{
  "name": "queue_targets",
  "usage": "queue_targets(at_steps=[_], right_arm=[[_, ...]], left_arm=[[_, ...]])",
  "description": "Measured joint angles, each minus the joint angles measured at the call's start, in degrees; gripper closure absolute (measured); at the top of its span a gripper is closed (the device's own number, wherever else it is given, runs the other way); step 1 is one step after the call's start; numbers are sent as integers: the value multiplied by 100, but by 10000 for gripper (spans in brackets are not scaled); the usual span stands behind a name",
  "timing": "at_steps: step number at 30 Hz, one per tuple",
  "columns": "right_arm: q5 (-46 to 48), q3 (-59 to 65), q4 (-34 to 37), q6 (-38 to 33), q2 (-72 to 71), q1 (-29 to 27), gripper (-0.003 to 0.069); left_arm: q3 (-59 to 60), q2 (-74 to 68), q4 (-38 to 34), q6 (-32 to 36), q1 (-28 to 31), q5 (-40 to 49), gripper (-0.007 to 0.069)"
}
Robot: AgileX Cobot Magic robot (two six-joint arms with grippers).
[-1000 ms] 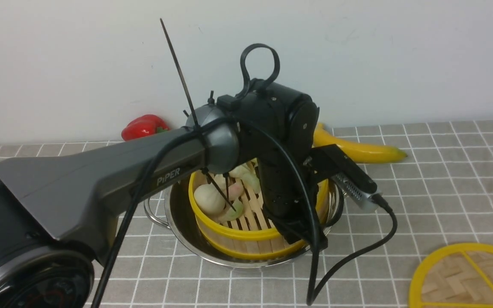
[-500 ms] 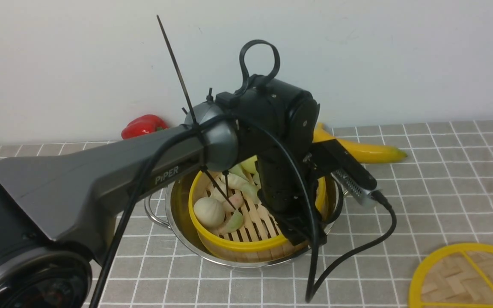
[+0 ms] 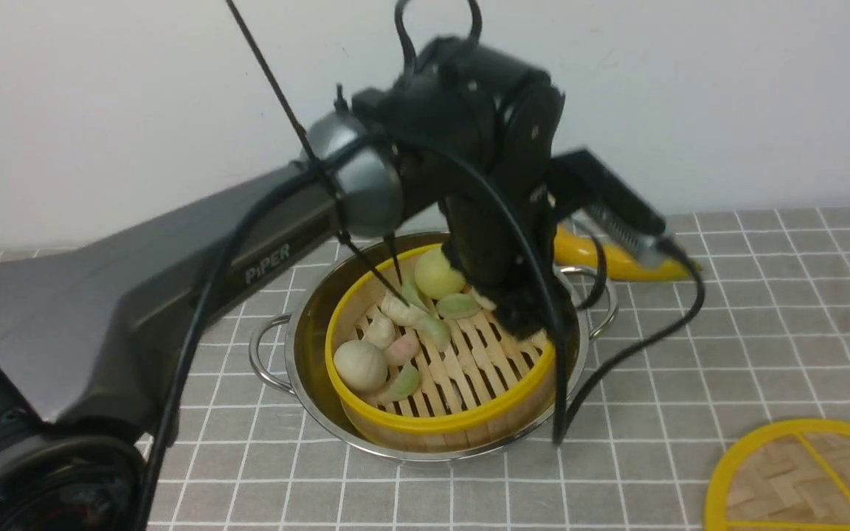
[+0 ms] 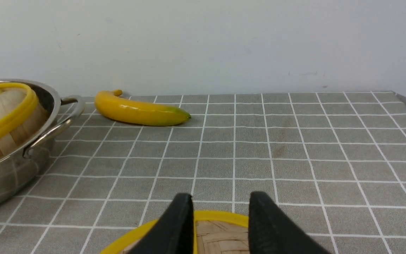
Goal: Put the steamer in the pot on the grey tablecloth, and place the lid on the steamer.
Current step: 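Move the gripper down to the bamboo steamer lid and grasp its center knob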
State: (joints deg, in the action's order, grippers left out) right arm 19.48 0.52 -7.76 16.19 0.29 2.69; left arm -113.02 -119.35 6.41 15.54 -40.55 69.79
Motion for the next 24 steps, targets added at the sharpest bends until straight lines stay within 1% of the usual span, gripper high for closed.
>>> queue_targets(at_steps=[6,10,15,19,24], right_arm=[[0,0,0,0,0,0,417],[0,0,0,0,0,0,417],[0,0,0,0,0,0,417],[0,0,0,0,0,0,417],[0,0,0,0,0,0,417]], left_arm=[[-801,340,14,-424,0,16,229],[-949,719,14,-890,0,21,287],[-998,1034,9,-1319,0,27,359],[-1005,1158,10,-1407,0,35,419],[-1005,1158,15,-1435,0,61,455]])
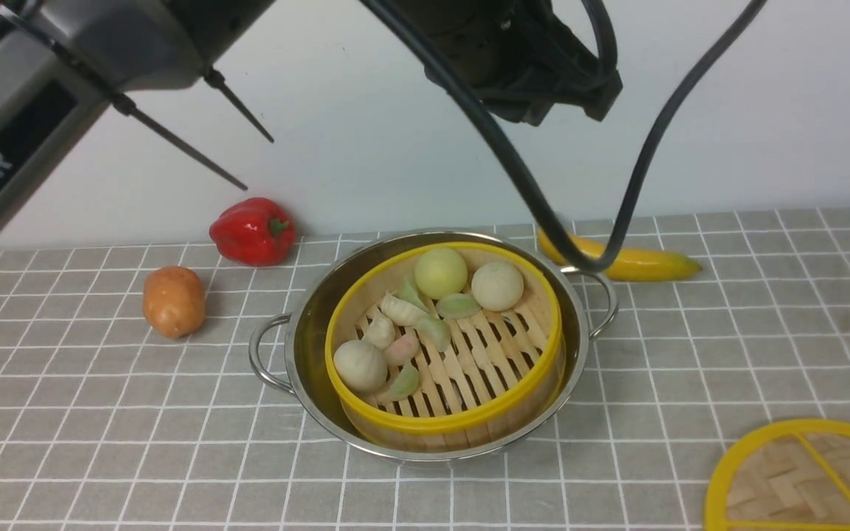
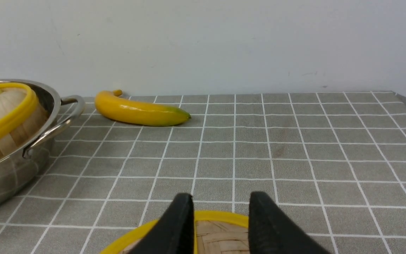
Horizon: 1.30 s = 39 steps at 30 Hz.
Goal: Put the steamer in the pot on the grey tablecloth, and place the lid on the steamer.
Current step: 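Move the gripper down to the bamboo steamer lid and grasp its center knob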
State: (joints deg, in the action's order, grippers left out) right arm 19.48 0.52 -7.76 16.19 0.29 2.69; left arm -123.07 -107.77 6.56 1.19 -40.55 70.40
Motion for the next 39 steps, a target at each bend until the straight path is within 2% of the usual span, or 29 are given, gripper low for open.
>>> queue_targets(at_steps=[10,13,17,19,20,22,23,24,27,28,29,31,33,35,39], right_arm=[[0,0,0,0,0,0,417],[0,0,0,0,0,0,417],[0,0,0,0,0,0,417],[0,0,0,0,0,0,417],[0,0,0,0,0,0,417],[0,0,0,0,0,0,417],[0,0,0,0,0,0,417],[0,0,0,0,0,0,417],[0,0,0,0,0,0,417],[0,0,0,0,0,0,417],[0,0,0,0,0,0,417],[0,0,0,0,0,0,417],[0,0,0,0,0,0,417],[0,0,0,0,0,0,417],[0,0,0,0,0,0,417]], left_arm=[[167,325,159,53,0,-18,454],[755,957,286,97,0,-340,454],[2070,2179,745,102,82,-1275,444],[3187,3160,878,93,411,-2082,436],[3384,3301,878,88,488,-2142,435],[4593,4101,746,63,1073,-2827,433],[4695,4164,703,57,1126,-2932,433],[5610,4693,509,32,1637,-3334,434],[7007,5470,179,31,2407,-4016,424],[7102,5523,179,31,2459,-4016,424],[7960,5946,29,31,2851,-4383,423],[8778,6473,-72,26,3255,-4699,418],[9298,6741,-115,26,3411,-4882,414],[10316,7504,-145,26,3728,-5231,413],[11464,8508,-156,26,3943,-5803,402]])
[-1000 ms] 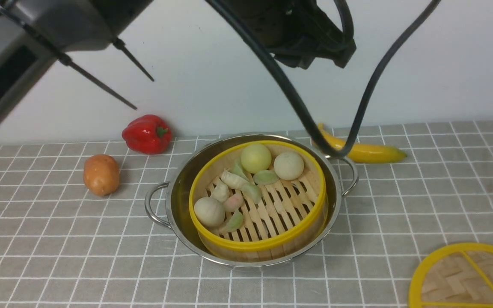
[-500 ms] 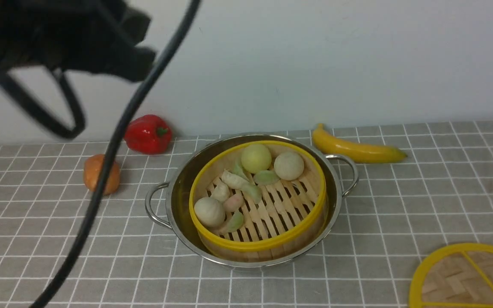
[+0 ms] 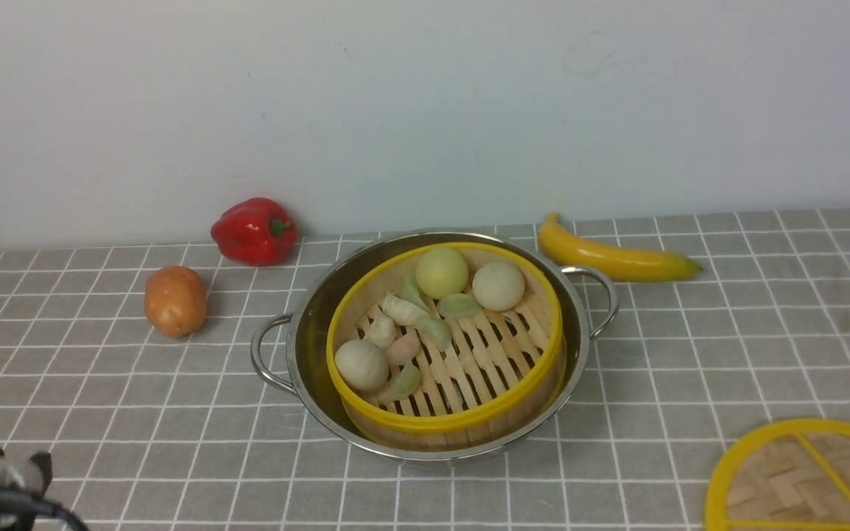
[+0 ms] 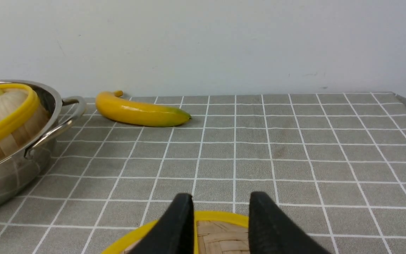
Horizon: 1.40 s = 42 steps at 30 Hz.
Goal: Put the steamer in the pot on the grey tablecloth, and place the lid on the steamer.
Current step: 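Move the gripper down to the bamboo steamer lid and grasp its center knob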
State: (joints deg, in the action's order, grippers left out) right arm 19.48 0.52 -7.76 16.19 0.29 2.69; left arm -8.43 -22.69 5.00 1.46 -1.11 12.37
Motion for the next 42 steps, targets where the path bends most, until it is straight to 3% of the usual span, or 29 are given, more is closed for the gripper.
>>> queue_targets(at_steps=[7,18,42], right_arm=[[0,0,0,0,0,0,417],[0,0,0,0,0,0,417],[-5,0,0,0,0,0,417]], left_arm=[[878,1130,-54,0,31,-277,391],[883,2128,-139,0,31,599,391],[883,2263,-141,-109,31,633,382]])
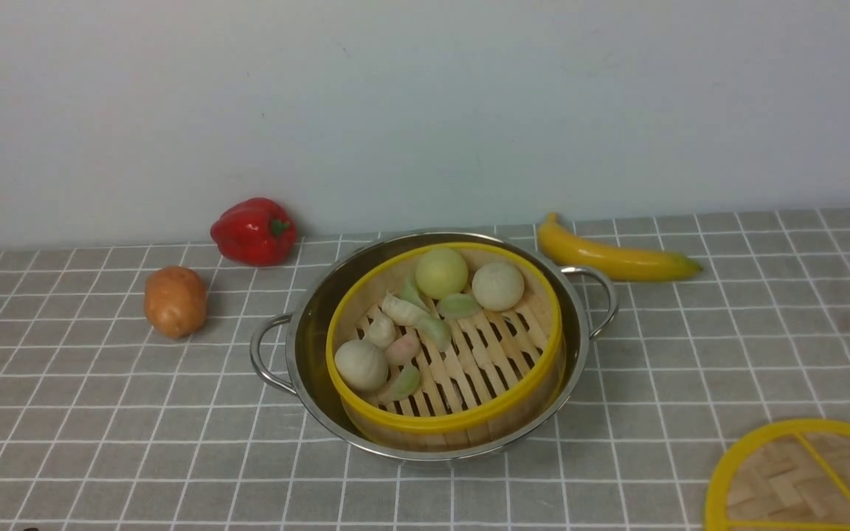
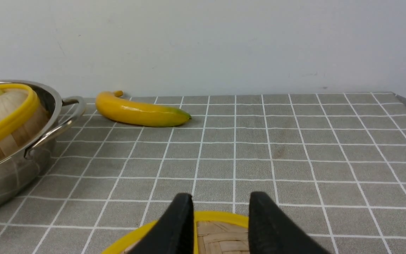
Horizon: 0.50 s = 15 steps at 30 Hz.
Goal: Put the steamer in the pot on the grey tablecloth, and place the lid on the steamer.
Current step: 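Move the gripper down to the bamboo steamer lid and grasp its center knob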
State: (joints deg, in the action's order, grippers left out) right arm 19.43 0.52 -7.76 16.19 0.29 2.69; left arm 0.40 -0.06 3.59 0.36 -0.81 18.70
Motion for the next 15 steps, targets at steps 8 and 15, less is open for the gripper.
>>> queue_targets(at_steps=[8,15], right_arm=[[-86,0,0,4,0,0,417],[-1023,-351,284,567,0,0,417]], left_arm=[[0,0,-5,0,0,0,382],[0,0,-5,0,0,0,382]])
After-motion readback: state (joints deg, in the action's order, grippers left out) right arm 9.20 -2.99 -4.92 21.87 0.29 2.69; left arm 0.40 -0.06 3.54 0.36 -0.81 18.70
